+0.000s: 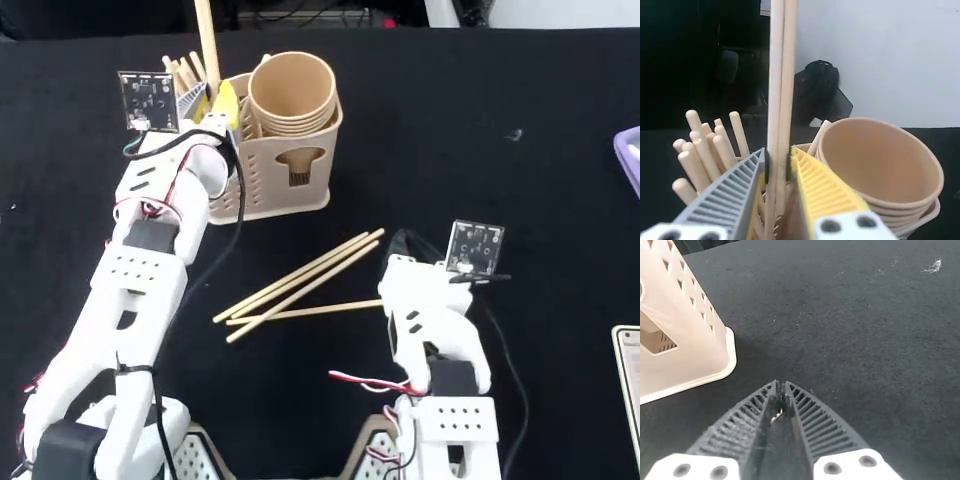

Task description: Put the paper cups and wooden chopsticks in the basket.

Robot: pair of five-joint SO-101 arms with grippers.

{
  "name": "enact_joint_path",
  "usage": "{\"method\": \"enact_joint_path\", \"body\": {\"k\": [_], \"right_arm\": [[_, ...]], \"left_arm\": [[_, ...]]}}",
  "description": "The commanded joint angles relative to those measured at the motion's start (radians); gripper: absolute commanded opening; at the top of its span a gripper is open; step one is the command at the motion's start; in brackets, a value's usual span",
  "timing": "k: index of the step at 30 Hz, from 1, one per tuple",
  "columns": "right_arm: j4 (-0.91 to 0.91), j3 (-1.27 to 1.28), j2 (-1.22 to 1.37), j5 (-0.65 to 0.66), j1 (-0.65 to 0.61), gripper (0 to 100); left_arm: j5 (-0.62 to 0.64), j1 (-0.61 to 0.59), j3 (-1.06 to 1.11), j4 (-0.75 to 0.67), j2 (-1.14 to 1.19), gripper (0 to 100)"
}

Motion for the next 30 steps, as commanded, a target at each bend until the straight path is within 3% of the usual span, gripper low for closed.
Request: {"method": "enact_joint_path", "body": {"k": [1,12,20,24,27,30], "right_arm": [[-0.026,-0.004,-0.019,-0.009,-0.017,1.9],[-0.026,-0.004,-0.021,-0.008,-0.017,1.9],[-0.026,-0.004,-0.024,-0.008,-0.017,1.9],[-0.026,-0.004,-0.024,-0.008,-0.017,1.9],[-0.025,-0.004,-0.024,-0.008,-0.015,1.9],[-0.020,-0.004,-0.024,-0.008,-0.012,1.9]], "left_arm": [[0.054,-0.015,-0.065,-0.018,-0.006,12],[0.066,-0.027,-0.073,0.012,-0.068,12],[0.064,0.033,-0.108,0.620,-0.371,15],[0.064,0.159,-0.096,0.916,-0.414,23],[0.026,0.257,-0.030,0.985,-0.370,25],[-0.141,0.309,0.064,0.985,-0.290,23]]}}
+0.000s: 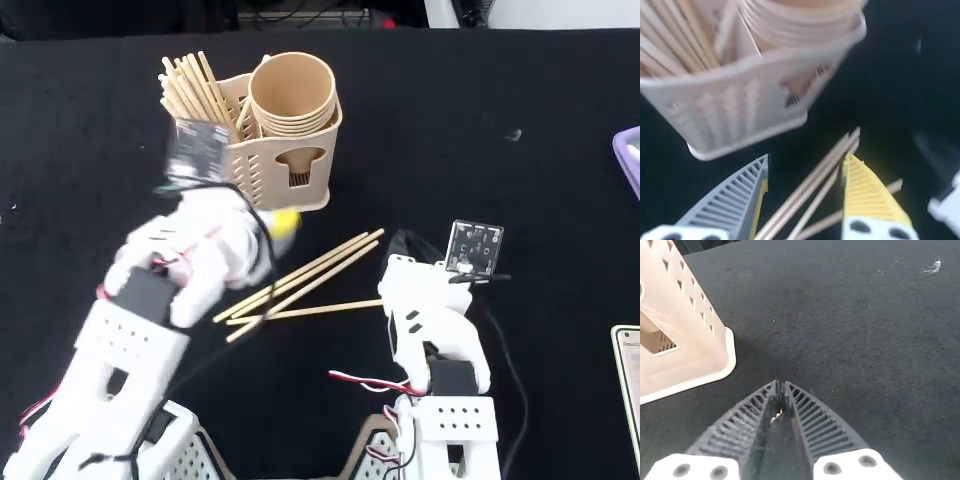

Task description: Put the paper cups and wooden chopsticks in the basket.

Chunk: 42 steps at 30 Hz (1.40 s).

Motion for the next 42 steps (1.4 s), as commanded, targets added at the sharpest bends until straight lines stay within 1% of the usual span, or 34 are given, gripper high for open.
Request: {"method": "enact_joint_path", "body": {"k": [1,3,6,14,20,23,26,30,33,36,39,42], "right_arm": [[-0.020,-0.004,-0.024,-0.008,-0.011,1.9],[-0.020,-0.004,-0.024,-0.008,-0.011,1.9],[-0.020,-0.004,-0.022,-0.008,-0.011,1.9],[-0.020,-0.004,-0.022,-0.008,-0.012,1.9],[-0.020,-0.004,-0.024,-0.008,-0.014,1.9],[-0.020,-0.004,-0.024,-0.008,-0.014,1.9],[-0.020,-0.004,-0.024,0.035,-0.015,1.9],[-0.020,-0.004,-0.024,0.041,-0.015,1.9],[-0.020,-0.004,-0.024,0.043,-0.015,1.9],[-0.020,-0.004,-0.024,0.044,-0.015,1.9],[-0.020,-0.004,-0.024,0.046,-0.015,1.9],[-0.020,-0.004,-0.024,0.046,-0.015,1.9]], "left_arm": [[-0.175,0.070,0.071,0.018,0.081,23],[-0.221,0.079,0.101,0.017,0.157,22],[-0.219,0.076,0.104,-0.015,0.265,22],[-0.227,0.074,0.102,-0.213,0.511,22],[-0.229,0.074,0.102,-0.296,0.631,22],[-0.229,0.074,0.073,-0.258,0.644,22],[-0.229,0.074,0.025,-0.178,0.644,21],[-0.229,0.074,-0.042,-0.086,0.644,11],[-0.230,0.077,-0.074,-0.043,0.644,7],[-0.273,0.079,-0.096,-0.008,0.644,3],[-0.305,0.079,-0.102,0.017,0.644,3],[-0.305,0.076,-0.097,0.015,0.644,3]]}}
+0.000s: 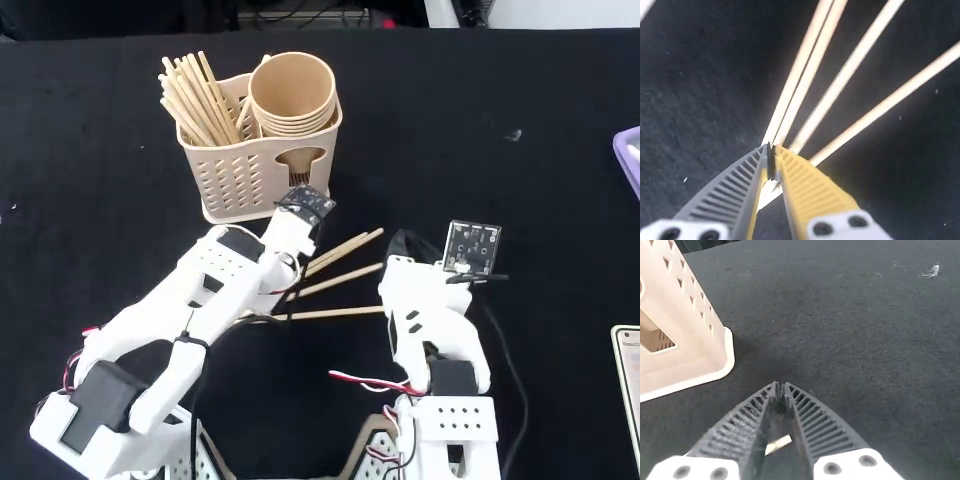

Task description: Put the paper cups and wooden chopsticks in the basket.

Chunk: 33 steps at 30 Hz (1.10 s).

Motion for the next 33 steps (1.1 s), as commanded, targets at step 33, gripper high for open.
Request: {"method": "enact_joint_path", "body": {"k": [33], "right_arm": [[-0.020,-0.004,-0.022,0.012,-0.015,1.9]], "left_arm": [[-0.137,-0.054,0.087,-0.245,0.008,16]]}}
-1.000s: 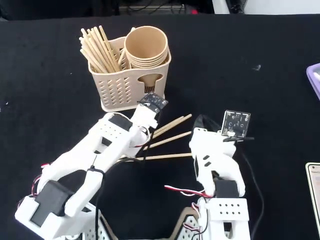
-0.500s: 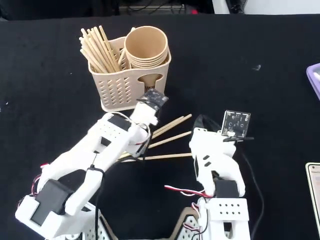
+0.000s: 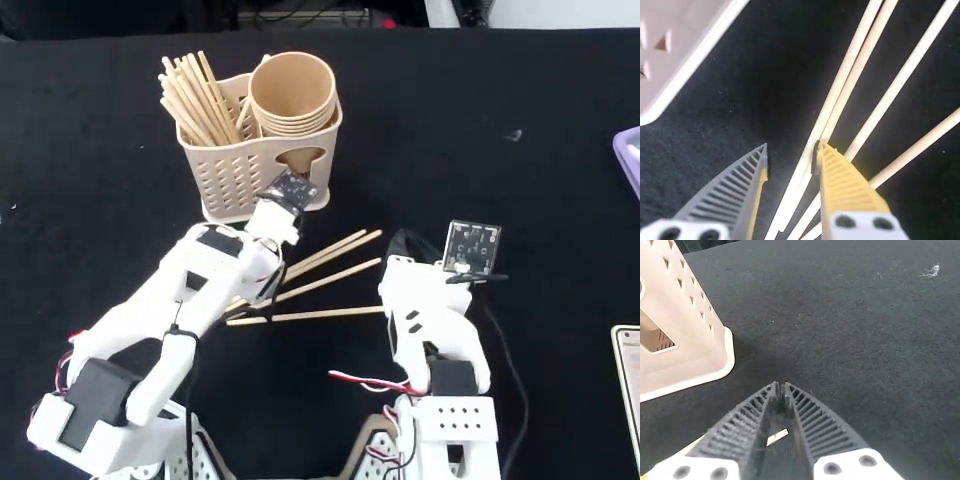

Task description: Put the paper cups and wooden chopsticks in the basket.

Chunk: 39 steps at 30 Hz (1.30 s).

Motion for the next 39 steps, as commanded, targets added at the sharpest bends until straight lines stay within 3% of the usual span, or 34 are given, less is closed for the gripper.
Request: {"method": "enact_joint_path", "body": {"k": [1,18,25,30,39], "right_arm": [[-0.020,-0.004,-0.022,0.012,-0.015,1.9],[-0.020,-0.004,-0.024,0.012,-0.015,1.9],[-0.020,-0.004,-0.024,0.012,-0.015,1.9],[-0.020,-0.004,-0.024,0.012,-0.015,1.9],[-0.020,-0.004,-0.024,0.012,-0.015,1.9]], "left_arm": [[-0.011,0.056,0.015,-0.005,-0.002,16],[-0.011,0.071,-0.024,-0.003,0.094,16],[-0.012,0.067,-0.278,0.315,0.244,15],[-0.005,0.073,-0.352,0.334,0.262,3],[-0.011,0.065,-0.383,0.402,0.218,3]]}}
